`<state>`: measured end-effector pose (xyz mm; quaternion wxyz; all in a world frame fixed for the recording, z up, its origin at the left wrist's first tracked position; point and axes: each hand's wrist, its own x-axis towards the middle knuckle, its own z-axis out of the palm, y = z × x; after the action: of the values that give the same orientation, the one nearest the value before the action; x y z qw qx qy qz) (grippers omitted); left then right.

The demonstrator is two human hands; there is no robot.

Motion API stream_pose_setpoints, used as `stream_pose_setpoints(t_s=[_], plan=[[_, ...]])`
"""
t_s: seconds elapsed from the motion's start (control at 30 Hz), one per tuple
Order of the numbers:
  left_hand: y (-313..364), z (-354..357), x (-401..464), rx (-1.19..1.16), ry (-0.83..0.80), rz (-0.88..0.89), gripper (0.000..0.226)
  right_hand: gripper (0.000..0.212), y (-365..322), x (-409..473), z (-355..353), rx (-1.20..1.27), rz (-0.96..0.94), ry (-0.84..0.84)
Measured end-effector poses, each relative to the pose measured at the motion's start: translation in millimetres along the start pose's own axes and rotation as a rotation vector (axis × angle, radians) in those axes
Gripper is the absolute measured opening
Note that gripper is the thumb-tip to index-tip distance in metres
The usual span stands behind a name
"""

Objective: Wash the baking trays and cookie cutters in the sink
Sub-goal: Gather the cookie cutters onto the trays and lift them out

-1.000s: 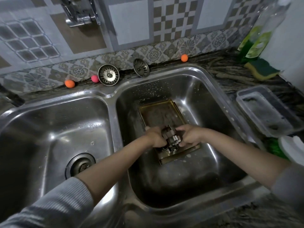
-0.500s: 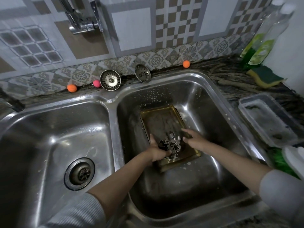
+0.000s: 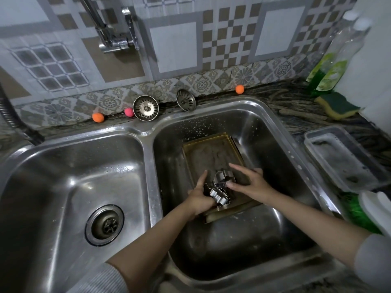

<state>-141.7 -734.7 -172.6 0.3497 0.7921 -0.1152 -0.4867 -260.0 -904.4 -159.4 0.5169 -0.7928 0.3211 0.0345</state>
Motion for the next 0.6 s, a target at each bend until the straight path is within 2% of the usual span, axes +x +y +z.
stream_pose_setpoints(t_s=[0.1, 0.2, 0.37, 0.5, 0.6], plan=[[4, -6, -11, -0.013, 0.009, 0.056, 0.096, 0.079, -6, -15, -1, -0.011, -0.114, 0.028], [19, -16, -31, -0.006, 0.018, 0.122, 0.096, 0.086, -18, -33, -4, -0.019, -0.199, -0.004], [48, -26, -56, -0.031, -0.030, 0.132, 0.093, 0.088, -36, -49, -9, -0.037, -0.202, 0.071], [52, -31, -70, -0.155, -0.159, 0.205, 0.091, 0.082, -46, -56, -15, -0.046, -0.204, 0.093], [49, -34, -76, -0.107, -0.175, 0.299, 0.092, 0.082, -49, -58, -18, -0.053, -0.230, 0.097]])
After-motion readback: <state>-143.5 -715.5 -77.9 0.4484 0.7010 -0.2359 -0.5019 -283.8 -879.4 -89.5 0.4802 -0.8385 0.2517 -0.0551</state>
